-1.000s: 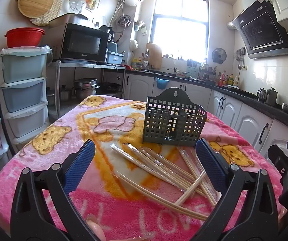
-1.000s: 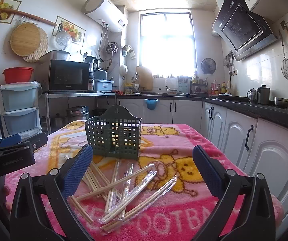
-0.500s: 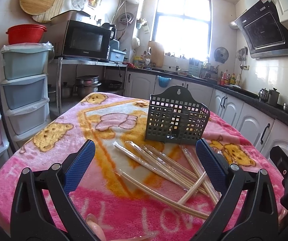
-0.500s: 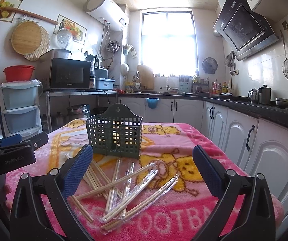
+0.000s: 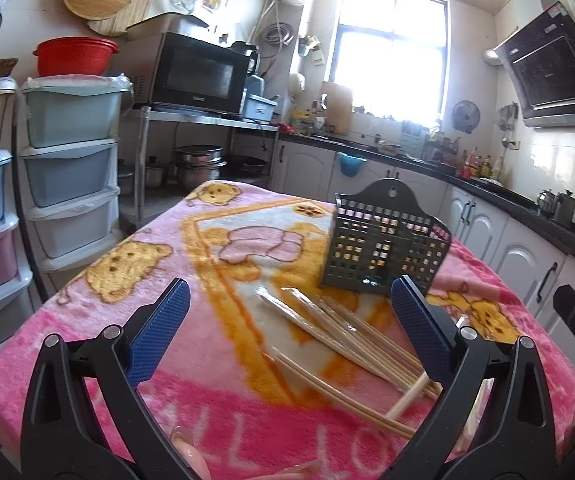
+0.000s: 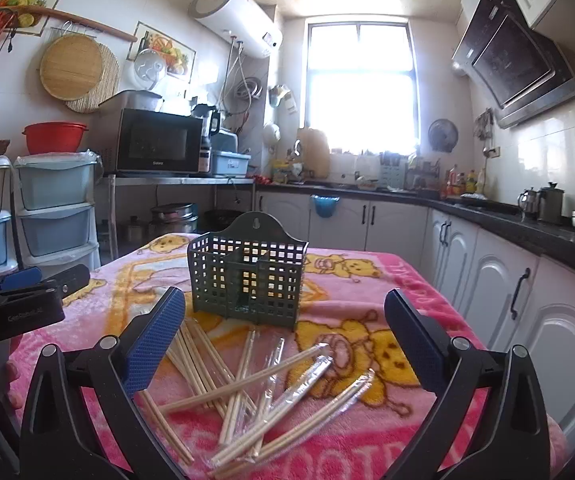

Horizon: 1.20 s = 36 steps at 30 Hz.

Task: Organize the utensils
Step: 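Lower the left gripper onto the wrapped chopsticks and close on them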

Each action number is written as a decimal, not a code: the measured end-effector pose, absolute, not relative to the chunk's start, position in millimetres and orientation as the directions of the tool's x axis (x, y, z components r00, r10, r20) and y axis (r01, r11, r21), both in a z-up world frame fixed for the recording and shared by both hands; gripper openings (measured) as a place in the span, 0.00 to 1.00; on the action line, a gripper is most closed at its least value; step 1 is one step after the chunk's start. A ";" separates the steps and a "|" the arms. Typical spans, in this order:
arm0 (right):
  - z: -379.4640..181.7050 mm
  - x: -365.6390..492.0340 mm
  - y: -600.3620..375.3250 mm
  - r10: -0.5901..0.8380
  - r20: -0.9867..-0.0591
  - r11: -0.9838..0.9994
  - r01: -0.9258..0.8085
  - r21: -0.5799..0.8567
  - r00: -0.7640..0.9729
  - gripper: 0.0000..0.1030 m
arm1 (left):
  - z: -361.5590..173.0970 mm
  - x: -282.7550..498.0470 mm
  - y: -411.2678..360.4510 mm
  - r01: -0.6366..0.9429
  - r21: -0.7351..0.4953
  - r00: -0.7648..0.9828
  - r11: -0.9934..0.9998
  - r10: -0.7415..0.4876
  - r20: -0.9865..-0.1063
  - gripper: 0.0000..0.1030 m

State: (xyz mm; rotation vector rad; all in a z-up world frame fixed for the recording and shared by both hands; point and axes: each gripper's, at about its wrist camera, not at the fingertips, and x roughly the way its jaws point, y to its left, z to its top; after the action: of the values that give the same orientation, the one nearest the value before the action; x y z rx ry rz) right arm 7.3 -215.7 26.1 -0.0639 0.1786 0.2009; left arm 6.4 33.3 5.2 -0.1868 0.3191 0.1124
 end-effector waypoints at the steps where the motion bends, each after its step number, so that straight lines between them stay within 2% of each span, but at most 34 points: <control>1: 28.1 12.7 -216.1 0.200 -0.192 0.977 -0.211 -0.039 0.961 0.94 | 5.9 8.2 36.2 -0.147 -0.167 0.941 0.975 0.085 -0.328 0.90; 7: 32.8 37.8 -215.2 0.210 -0.244 0.973 -0.227 -0.046 0.947 0.94 | 5.7 24.1 52.0 -0.170 -0.192 0.912 0.967 0.080 -0.402 0.90; 14: 30.5 65.7 -213.7 0.197 -0.319 0.973 -0.225 -0.056 0.927 0.94 | -2.9 43.3 62.6 -0.101 -0.253 0.880 0.962 -0.032 -0.475 0.90; 17: 25.3 80.4 -213.7 0.178 -0.368 0.975 -0.215 -0.063 0.913 0.94 | -11.5 58.3 59.3 -0.097 -0.241 0.833 0.966 -0.054 -0.551 0.90; 20: 17.3 94.2 -215.3 0.171 -0.421 0.975 -0.215 -0.060 0.891 0.94 | -25.7 71.9 60.8 -0.070 -0.288 0.796 0.955 -0.120 -0.593 0.90; 24: 7.9 108.6 -217.4 0.162 -0.476 0.974 -0.218 -0.066 0.864 0.94 | -43.3 87.8 60.7 -0.092 -0.277 0.730 0.957 -0.125 -0.672 0.89; 26: 2.8 114.0 -219.5 0.155 -0.501 0.974 -0.216 -0.065 0.852 0.94 | -53.6 93.9 64.1 -0.095 -0.318 0.694 0.943 -0.167 -0.701 0.79; 28: -1.1 119.8 -221.3 0.149 -0.521 0.975 -0.214 -0.066 0.840 0.94 | -60.9 98.2 66.2 -0.104 -0.341 0.669 0.934 -0.188 -0.719 0.65; 32: -11.1 130.3 -228.5 0.142 -0.568 0.978 -0.204 -0.047 0.811 0.94 | -75.4 105.8 68.6 -0.122 -0.390 0.619 0.913 -0.237 -0.749 0.56; 36: -21.1 142.0 -233.5 0.146 -0.619 0.979 -0.204 -0.023 0.772 0.94 | -75.5 114.6 67.2 -0.146 -0.365 0.603 0.920 -0.210 -0.770 0.43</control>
State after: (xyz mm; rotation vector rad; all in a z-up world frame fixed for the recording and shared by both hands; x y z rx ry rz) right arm 142.0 -233.5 -21.1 -0.0906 0.6633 0.1897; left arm 114.6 67.2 -75.5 -0.4168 0.9305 -0.0385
